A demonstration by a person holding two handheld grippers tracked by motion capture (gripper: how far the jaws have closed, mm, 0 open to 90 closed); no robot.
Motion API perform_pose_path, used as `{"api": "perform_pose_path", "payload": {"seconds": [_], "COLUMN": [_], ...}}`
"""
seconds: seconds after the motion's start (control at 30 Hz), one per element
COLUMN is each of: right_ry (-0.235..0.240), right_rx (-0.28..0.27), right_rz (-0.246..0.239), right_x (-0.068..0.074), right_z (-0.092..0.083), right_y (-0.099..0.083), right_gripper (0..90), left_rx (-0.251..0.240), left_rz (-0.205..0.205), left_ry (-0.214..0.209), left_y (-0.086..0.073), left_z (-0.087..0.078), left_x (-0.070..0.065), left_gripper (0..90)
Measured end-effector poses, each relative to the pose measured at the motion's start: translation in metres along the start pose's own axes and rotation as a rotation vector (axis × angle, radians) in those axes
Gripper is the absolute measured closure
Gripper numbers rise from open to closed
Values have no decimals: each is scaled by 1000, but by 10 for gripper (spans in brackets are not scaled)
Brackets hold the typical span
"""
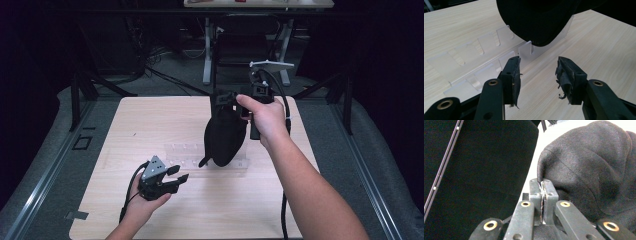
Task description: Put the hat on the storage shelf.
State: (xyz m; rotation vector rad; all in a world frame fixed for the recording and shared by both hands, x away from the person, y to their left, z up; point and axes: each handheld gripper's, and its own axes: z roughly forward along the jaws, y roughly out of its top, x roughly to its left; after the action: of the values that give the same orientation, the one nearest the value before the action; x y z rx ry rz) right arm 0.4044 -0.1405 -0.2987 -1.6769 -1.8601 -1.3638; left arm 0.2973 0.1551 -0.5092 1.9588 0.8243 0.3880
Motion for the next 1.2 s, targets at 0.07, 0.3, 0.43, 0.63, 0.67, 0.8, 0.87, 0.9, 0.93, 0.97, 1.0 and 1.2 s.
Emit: {"api": "perform_pose_path", "payload": {"seconds": [0.07, 0.3, 0.43, 0.63, 0.67, 0.8, 0.87, 0.9, 0.93, 0.97, 1.0, 1.2], "right_ry": [-1, 6, 9, 12, 14, 13, 16, 16, 17, 19, 20, 23], "right_rx": [-2, 4, 6, 12, 13, 17, 20, 20, 19, 20, 21, 24], "right_rz": [0, -1, -5, -10, -15, -19, -20, -22, -21, -20, -19, -23], "right_x": [1, 5, 8, 12, 13, 16, 17, 17, 18, 18, 18, 19], "right_z": [1, 6, 9, 15, 16, 20, 21, 22, 23, 23, 24, 26], "right_y": [0, 0, -1, -1, -1, -2, -2, -2, -2, -2, -2, -3], "right_gripper": [884, 883, 883, 883, 883, 883, 882, 882, 882, 882, 882, 881], "left_rx": [5, 12, 24, 46, 52, 67, 70, 73, 76, 80, 85, 100], "left_rz": [-7, 3, 11, 60, 68, 80, 78, 77, 79, 80, 82, 92], "left_ry": [-6, -15, -19, -14, -13, -6, -5, -4, -3, -2, -2, 6], "left_y": [2, 15, 23, 35, 36, 42, 44, 45, 45, 45, 46, 45], "left_z": [2, 6, 9, 14, 14, 19, 20, 21, 22, 22, 23, 26], "left_x": [0, -3, -8, -16, -17, -22, -22, -22, -22, -22, -22, -22], "left_gripper": [543, 567, 610, 656, 658, 675, 699, 708, 724, 741, 752, 811]}}
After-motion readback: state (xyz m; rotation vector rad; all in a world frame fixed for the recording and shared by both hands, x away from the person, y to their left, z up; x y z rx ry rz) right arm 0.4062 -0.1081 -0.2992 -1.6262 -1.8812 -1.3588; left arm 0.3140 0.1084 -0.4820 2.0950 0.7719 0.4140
